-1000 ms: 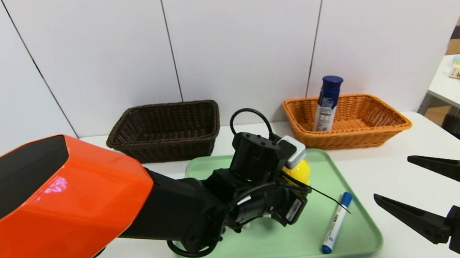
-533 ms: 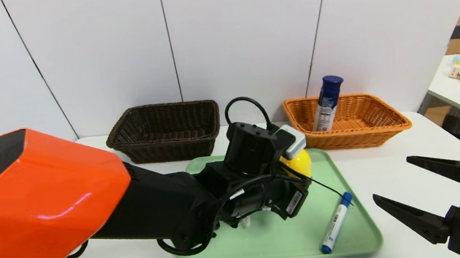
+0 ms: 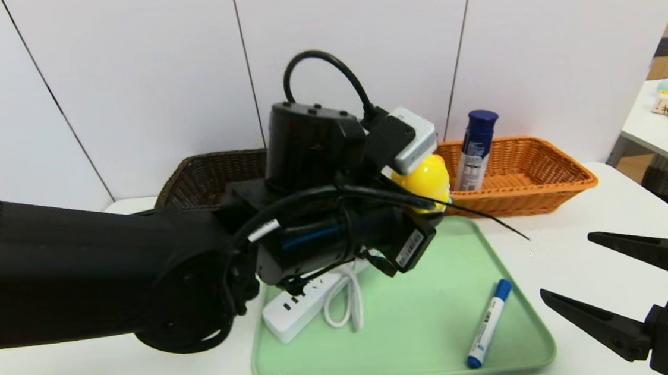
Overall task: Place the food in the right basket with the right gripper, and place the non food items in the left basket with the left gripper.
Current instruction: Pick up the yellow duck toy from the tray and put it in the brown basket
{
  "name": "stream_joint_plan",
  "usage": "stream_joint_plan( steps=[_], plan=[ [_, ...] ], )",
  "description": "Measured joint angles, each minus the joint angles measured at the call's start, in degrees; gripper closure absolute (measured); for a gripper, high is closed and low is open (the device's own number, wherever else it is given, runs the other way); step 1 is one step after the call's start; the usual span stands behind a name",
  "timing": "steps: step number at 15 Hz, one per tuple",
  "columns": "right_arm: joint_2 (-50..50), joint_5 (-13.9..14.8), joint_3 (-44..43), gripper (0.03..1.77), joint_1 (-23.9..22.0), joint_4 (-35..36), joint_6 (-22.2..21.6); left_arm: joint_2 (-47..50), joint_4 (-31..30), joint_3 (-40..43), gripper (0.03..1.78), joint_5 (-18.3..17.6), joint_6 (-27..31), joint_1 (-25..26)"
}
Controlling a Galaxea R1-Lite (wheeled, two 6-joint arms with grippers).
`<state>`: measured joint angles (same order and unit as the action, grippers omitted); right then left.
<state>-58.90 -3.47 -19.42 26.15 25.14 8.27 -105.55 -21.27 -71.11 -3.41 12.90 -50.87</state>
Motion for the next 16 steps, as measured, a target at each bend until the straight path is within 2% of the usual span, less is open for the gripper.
stream_joint_plan(
  steps=[3,8,12,16],
  plan=[
    [0.1,0.0,0.0,0.11,0.0,0.0,0.5,4.0,5.2,-4.4,1.06,-0.2,0.9,3.6],
    [0.2,0.0,0.0,0.11,0.0,0.0,0.7,6.9,13.5,-13.4,1.06,-1.9,1.0,13.6],
    [0.4,0.4,0.0,0.10,0.0,-0.1,0.9,6.0,20.7,-20.2,1.06,-3.6,0.9,22.7],
    [0.7,0.8,0.0,0.10,0.1,-0.1,0.9,3.0,28.1,-26.9,1.06,-3.9,1.0,29.6]
  ],
)
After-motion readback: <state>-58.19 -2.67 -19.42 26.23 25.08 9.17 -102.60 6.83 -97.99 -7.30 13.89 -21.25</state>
